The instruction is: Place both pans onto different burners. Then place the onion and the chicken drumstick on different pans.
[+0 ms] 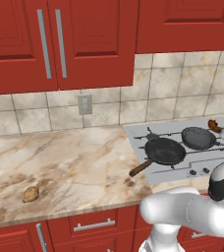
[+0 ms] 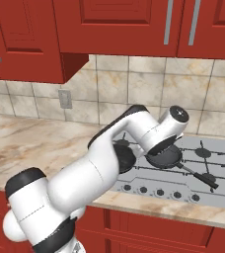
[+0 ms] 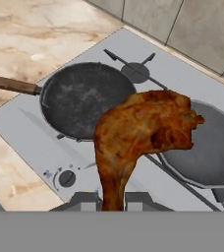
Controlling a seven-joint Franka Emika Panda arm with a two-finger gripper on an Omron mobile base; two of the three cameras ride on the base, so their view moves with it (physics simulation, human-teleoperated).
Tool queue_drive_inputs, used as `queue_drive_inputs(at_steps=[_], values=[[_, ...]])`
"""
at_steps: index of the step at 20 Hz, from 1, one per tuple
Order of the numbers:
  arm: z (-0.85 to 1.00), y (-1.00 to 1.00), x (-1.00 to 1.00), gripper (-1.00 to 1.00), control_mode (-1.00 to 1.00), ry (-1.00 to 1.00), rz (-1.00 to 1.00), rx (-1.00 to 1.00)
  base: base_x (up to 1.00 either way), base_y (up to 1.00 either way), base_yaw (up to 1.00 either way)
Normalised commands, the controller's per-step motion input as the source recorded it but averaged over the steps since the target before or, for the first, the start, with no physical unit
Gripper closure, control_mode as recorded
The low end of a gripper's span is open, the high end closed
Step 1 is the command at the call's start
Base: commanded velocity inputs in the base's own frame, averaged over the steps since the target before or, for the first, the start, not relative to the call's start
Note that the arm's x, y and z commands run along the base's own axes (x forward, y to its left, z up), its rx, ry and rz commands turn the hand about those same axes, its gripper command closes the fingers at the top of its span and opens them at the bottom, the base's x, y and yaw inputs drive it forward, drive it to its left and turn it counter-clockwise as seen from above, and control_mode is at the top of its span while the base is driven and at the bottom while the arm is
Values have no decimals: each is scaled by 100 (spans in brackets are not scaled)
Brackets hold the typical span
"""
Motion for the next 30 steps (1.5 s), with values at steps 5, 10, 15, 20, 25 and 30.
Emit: queue_drive_inputs(at_steps=[5,10,15,20,25,30], values=[[-17,-5,36,100,-100,0,1,2,0,0,0],[-13,-13,33,100,-100,0,1,1,0,0,0],[-21,-15,17,100,-100,0,0,0,0,0,0],[-18,-12,20,100,-100,0,0,0,0,0,0],[-10,-6,27,100,-100,3,0,0,0,0,0],[-7,-11,21,100,-100,9,0,0,0,0,0]])
